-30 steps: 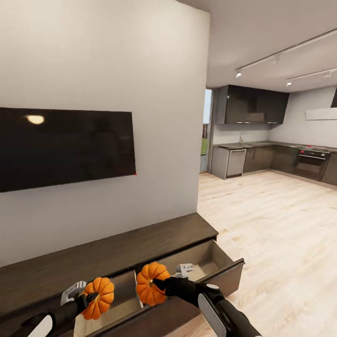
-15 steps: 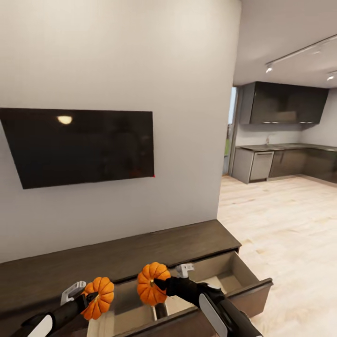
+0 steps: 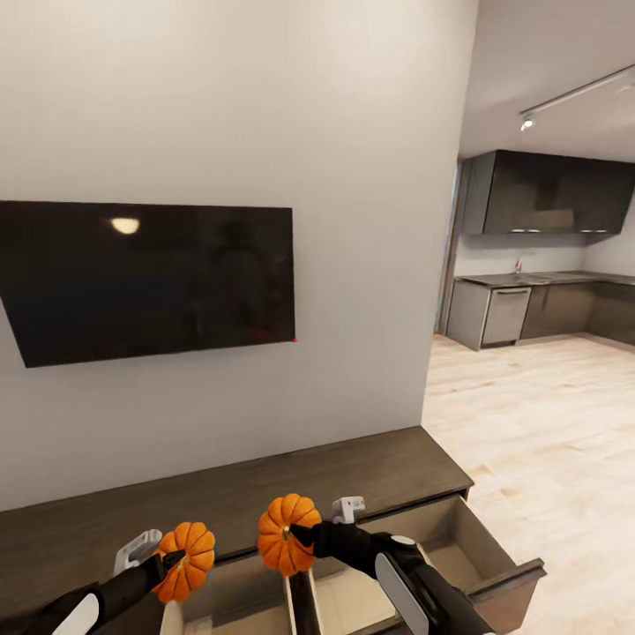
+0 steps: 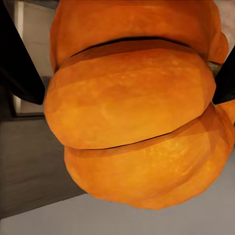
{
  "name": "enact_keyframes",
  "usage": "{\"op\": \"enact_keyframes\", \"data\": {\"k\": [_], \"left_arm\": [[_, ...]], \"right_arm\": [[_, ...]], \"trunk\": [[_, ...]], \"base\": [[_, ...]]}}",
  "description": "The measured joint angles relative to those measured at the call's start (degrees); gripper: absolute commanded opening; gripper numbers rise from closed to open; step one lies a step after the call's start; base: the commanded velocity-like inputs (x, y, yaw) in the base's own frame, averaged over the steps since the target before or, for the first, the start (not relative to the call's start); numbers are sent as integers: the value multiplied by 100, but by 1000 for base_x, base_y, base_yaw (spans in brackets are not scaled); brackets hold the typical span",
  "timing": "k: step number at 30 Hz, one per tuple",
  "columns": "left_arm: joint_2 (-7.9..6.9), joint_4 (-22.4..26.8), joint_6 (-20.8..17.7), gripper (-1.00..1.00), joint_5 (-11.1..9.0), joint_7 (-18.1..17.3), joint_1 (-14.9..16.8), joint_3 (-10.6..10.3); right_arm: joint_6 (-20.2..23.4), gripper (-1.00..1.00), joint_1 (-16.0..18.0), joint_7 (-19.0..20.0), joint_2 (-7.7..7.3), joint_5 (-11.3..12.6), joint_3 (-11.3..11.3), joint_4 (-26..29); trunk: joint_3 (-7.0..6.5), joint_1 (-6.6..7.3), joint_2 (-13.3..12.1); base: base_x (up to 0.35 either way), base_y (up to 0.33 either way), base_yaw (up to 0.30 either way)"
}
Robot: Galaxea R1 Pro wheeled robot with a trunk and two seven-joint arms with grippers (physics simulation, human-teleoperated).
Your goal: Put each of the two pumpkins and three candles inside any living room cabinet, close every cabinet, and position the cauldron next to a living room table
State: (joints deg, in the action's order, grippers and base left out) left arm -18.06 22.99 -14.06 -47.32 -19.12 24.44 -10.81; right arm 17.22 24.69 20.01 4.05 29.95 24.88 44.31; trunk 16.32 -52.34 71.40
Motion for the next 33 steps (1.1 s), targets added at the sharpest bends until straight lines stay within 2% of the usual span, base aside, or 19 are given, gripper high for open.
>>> {"op": "enact_keyframes", "data": {"k": [23,33], "left_arm": [[0,2,0,-100,3,-1,-3,1],[0,1,0,-100,-2,-4,-2,2]], "right_arm": [[2,-100,3,7,1,9,-2,2],[2,-100,3,9,5,-5,-1,3]], "trunk": [[0,-2,0],[0,0,0]], "base": [[34,-73,81],[140,-40,42]]}}
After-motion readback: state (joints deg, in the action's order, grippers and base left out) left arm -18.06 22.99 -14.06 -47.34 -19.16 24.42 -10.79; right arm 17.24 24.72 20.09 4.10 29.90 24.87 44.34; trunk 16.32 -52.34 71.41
